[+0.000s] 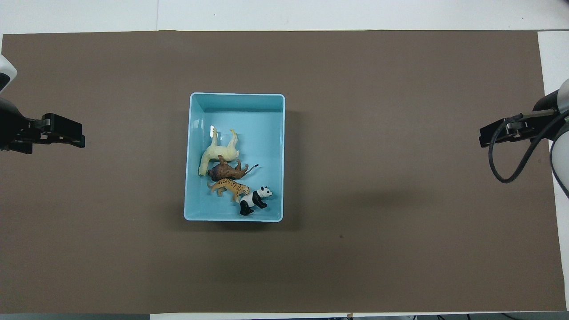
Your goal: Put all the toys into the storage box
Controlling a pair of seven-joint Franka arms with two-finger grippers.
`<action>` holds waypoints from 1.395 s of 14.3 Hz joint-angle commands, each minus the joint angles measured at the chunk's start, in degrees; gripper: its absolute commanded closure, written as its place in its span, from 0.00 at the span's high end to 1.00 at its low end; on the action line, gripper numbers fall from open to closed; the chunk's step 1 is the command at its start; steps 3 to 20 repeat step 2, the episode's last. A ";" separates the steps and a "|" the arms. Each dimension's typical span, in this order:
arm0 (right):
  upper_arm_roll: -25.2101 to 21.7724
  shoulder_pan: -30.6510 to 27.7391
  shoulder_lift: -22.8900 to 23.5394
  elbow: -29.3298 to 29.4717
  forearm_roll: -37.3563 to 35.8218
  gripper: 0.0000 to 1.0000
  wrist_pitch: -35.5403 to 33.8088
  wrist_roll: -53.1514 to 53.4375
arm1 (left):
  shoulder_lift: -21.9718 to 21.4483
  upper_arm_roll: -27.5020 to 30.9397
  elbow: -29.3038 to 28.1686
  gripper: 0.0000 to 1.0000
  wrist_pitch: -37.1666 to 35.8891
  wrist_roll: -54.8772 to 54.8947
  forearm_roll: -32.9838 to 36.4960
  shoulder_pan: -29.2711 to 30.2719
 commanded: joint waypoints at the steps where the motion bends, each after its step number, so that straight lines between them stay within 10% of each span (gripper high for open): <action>1: 0.51 0.10 0.11 0.53 -0.37 1.00 -0.66 -1.10 | -1.91 0.67 -1.98 1.00 0.95 3.09 -0.13 -0.45; 20: 0.51 0.10 0.20 0.61 -0.28 1.00 -0.65 -1.10 | -1.83 0.84 -1.89 1.00 0.61 4.24 -0.13 -0.27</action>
